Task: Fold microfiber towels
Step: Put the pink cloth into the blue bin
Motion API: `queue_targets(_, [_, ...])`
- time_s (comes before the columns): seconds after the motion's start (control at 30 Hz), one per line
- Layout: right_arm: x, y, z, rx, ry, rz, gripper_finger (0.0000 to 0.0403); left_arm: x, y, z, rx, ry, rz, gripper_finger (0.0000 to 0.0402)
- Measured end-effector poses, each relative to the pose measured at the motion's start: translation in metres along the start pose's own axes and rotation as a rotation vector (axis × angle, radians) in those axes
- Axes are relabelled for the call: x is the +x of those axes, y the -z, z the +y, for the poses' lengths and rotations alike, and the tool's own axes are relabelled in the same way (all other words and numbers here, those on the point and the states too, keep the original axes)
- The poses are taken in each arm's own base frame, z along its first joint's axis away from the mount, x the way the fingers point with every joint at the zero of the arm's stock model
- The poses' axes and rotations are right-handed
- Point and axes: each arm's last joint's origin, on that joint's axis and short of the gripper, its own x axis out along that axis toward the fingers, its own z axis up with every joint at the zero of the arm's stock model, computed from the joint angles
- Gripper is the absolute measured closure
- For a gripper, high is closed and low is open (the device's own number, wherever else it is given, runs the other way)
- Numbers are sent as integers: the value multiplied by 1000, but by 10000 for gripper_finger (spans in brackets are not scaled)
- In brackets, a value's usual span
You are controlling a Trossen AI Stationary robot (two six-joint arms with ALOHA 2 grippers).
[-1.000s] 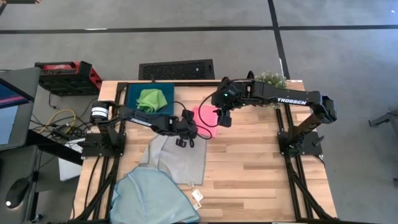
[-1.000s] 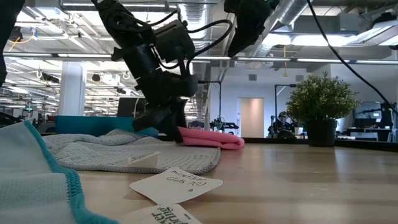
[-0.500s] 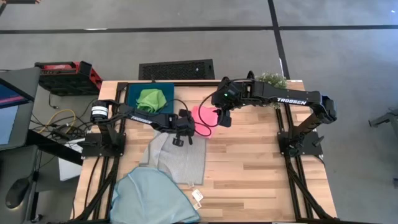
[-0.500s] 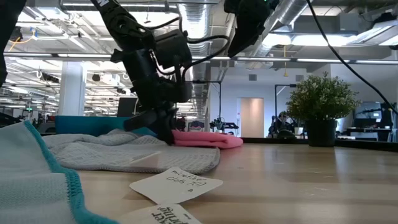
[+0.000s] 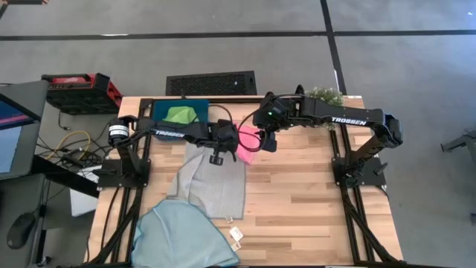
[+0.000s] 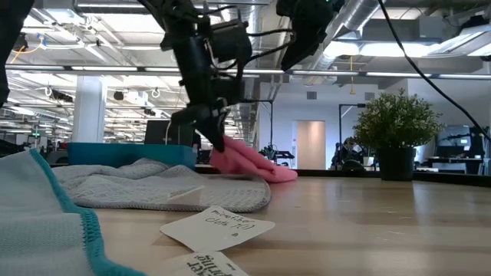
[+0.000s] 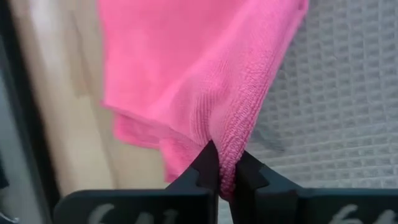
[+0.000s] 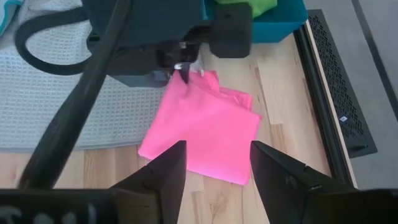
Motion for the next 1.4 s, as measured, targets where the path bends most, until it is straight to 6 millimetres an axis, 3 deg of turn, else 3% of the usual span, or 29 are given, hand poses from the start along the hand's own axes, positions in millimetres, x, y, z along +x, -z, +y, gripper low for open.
queue_targets(0.17, [0, 0, 0, 0, 0, 0, 202, -6, 4, 23, 13, -62, 60, 401])
queue_targets(0.6, [0, 0, 0, 0, 0, 0, 202, -13, 48, 77, -70, -239, 399, 401])
queue_targets(0.73, [0, 0, 0, 0, 0, 0, 202, -25, 61, 91, -148, -235, 473, 401])
queue_targets(0.87, [0, 0, 0, 0, 0, 0, 202, -50, 70, 102, -243, -277, 460, 401])
queue_targets(1.1, [0, 0, 0, 0, 0, 0, 202, -83, 89, 95, -287, -256, 569, 401])
queue_targets(1.23, [0, 0, 0, 0, 0, 0, 202, -85, 99, 86, -355, -171, 649, 401])
queue_targets(1.4, [0, 0, 0, -2, 0, 0, 202, -73, 107, 75, -434, -130, 683, 401])
